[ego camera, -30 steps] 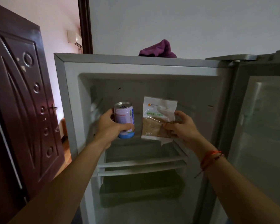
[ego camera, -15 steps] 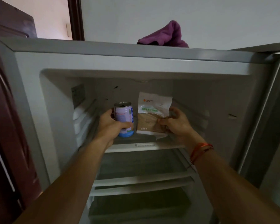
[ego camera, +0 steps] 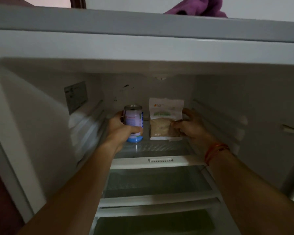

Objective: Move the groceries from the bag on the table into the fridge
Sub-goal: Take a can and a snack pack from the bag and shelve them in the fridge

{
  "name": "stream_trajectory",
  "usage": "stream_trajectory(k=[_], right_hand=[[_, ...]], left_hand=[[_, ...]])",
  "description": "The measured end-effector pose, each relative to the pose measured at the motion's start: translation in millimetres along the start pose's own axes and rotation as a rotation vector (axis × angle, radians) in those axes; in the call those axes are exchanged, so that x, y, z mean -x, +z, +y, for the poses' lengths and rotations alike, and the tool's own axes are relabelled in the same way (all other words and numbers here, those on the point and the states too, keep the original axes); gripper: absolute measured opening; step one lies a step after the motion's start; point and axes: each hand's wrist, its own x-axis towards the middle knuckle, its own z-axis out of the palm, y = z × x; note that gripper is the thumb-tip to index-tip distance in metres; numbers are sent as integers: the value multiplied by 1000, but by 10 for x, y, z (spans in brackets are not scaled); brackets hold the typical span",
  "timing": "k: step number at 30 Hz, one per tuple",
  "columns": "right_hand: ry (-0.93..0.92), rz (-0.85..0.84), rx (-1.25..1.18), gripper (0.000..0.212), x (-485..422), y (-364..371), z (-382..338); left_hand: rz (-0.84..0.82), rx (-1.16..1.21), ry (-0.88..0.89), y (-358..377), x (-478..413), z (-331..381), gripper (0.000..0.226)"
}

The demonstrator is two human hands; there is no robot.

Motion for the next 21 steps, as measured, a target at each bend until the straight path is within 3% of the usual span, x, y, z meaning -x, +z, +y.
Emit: stream_trajectory(k=[21], right_hand=[[-23, -35, 26, 40, -270, -81, 249]], left_hand=[[-51, -92, 37, -31, -162, -39, 52]])
